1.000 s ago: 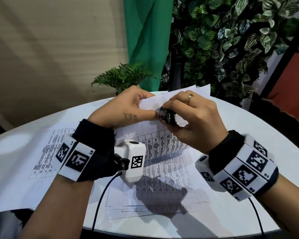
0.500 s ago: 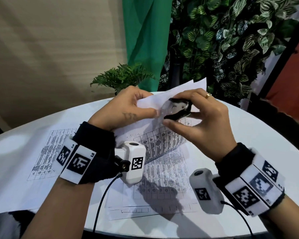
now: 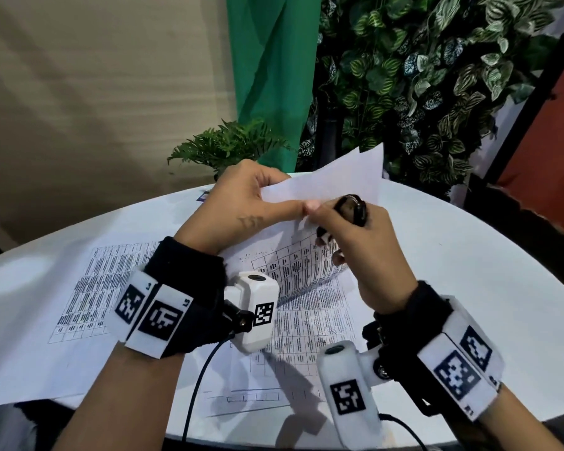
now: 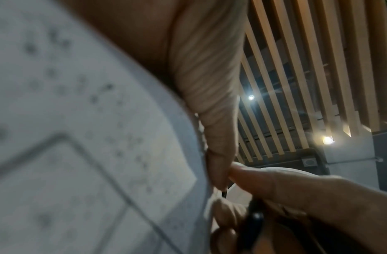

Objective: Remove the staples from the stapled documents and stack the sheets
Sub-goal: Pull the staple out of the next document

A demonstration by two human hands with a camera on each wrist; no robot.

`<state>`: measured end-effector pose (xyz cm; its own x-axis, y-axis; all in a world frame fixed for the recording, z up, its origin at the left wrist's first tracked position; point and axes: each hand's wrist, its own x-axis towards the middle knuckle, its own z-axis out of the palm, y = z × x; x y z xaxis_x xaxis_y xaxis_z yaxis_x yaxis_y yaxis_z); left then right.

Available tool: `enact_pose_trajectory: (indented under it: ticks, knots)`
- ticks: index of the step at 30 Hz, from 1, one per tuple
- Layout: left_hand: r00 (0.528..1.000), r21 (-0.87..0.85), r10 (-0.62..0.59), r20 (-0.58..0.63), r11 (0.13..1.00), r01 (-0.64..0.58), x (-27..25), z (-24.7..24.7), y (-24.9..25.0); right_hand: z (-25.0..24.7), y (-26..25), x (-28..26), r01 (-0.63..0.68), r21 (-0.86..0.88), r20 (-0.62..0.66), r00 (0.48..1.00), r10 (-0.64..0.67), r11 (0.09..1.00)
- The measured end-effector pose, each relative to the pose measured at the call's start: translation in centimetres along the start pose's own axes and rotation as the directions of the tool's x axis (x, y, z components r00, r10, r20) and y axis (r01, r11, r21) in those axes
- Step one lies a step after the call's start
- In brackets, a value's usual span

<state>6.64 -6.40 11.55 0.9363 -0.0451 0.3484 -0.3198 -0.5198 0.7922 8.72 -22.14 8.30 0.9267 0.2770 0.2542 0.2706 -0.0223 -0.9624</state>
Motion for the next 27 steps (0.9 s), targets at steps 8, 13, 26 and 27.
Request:
enact_pose_trajectory:
  ticks: [8,13,26,27]
  knots:
    - [0.999,0.13,0.035,-0.038,0.991,-0.03,-0.52,0.05,0.06,0.04,-1.07,0.59,-0.401,0.258,0.099,0.916,0.389,0.879]
    - [0.999,0.164,0.021,-0.05,0.986,-0.013,-0.51,0.36,-0.16,0.28,-1.09,0.73,-0.46,0.384,0.07,0.879,0.471,0.801]
    - [0.995,0.043,-0.001,-0.099,0.999,0.005,-0.5,0.66,-0.06,0.77,-0.65,0.75,0.23,-0.254,-0.166,0.946,-0.277,0.939]
    - [0.994,0.031,-0.009,-0.107,0.999,0.013,-0.36,0.73,-0.16,0.73,-0.62,0.69,0.302,-0.381,-0.15,0.912,-0.381,0.874]
